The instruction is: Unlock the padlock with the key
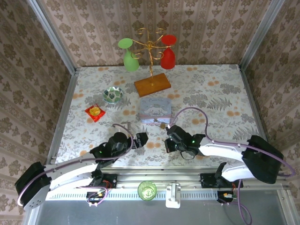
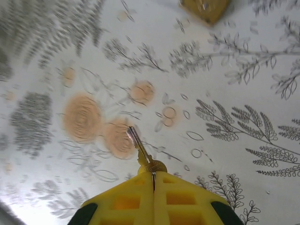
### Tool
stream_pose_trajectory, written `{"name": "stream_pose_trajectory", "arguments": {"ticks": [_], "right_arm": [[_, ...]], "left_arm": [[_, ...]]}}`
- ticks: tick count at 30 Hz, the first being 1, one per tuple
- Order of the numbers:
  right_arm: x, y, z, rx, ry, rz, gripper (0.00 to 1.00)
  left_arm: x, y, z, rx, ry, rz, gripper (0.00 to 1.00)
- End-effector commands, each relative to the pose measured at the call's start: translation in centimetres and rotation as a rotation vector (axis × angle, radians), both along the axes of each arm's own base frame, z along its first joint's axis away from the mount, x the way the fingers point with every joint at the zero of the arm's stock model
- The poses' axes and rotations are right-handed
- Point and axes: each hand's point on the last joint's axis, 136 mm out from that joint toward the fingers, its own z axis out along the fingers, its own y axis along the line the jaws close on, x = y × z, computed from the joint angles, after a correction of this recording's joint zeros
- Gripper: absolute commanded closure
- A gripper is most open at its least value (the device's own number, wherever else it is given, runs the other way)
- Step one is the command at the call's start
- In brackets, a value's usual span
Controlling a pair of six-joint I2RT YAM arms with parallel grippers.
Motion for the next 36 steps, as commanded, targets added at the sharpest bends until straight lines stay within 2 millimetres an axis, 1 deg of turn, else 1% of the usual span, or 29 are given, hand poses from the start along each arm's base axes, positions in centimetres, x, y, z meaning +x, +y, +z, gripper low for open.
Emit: {"name": "stream_pose_trajectory", "arguments": {"ticks": [1, 2, 5, 7, 9, 12, 16, 18, 20, 22, 23, 26, 29, 32, 35, 36], "right_arm": [[0.0, 0.0, 2.1, 0.027, -0.027, 0.022, 1.00], [0.0, 0.1, 2.7, 0.034, -0.037, 0.025, 1.00], [0.0, 0.2, 4.2, 0.055, -0.058, 0.039, 1.00], [-0.1, 0.6, 5.0, 0.081, -0.069, 0.056, 1.00], [-0.2, 0.6, 5.7, 0.106, -0.081, 0.055, 1.00], [-0.2, 0.4, 6.5, 0.131, -0.097, 0.048, 1.00], [-0.5, 0.3, 6.7, 0.133, -0.096, 0.054, 1.00], [-0.6, 0.2, 6.7, 0.135, -0.096, 0.054, 1.00], [-0.6, 0.3, 6.7, 0.141, -0.098, 0.057, 1.00], [-0.6, 0.1, 6.6, 0.137, -0.097, 0.053, 1.00], [-0.6, 0.1, 6.6, 0.139, -0.100, 0.051, 1.00], [-0.5, 0.0, 6.7, 0.148, -0.107, 0.039, 1.00], [-0.5, 0.0, 6.6, 0.149, -0.107, 0.033, 1.00], [-0.4, 0.0, 6.4, 0.151, -0.105, 0.031, 1.00], [-0.4, 0.1, 6.4, 0.152, -0.106, 0.031, 1.00], [-0.4, 0.1, 6.4, 0.150, -0.109, 0.029, 1.00]], "left_arm": [[0.1, -1.9, 2.7, -0.118, -0.074, 0.009, 0.05], [0.1, -2.5, 3.3, -0.142, -0.085, -0.002, 0.05], [-0.1, -4.7, 4.5, -0.212, -0.088, -0.046, 0.08], [0.1, -5.8, 5.0, -0.280, -0.081, -0.058, 0.13], [0.2, -6.9, 5.2, -0.319, -0.071, -0.080, 0.22], [0.2, -8.6, 4.7, -0.347, -0.009, -0.105, 0.23], [0.1, -10.4, 5.0, -0.426, 0.022, -0.129, 0.27], [0.2, -10.8, 4.8, -0.437, 0.038, -0.129, 0.28], [0.3, -11.1, 4.7, -0.433, 0.046, -0.133, 0.32], [0.2, -11.5, 4.7, -0.432, 0.058, -0.146, 0.41], [0.1, -11.7, 4.7, -0.431, 0.062, -0.153, 0.44], [0.1, -11.7, 4.2, -0.418, 0.083, -0.148, 0.48], [0.0, -11.5, 3.5, -0.400, 0.102, -0.139, 0.54], [-0.1, -11.8, 3.6, -0.394, 0.110, -0.152, 0.65], [-0.3, -12.2, 3.8, -0.394, 0.113, -0.169, 0.67], [-0.4, -12.3, 3.8, -0.392, 0.112, -0.175, 0.70]]}}
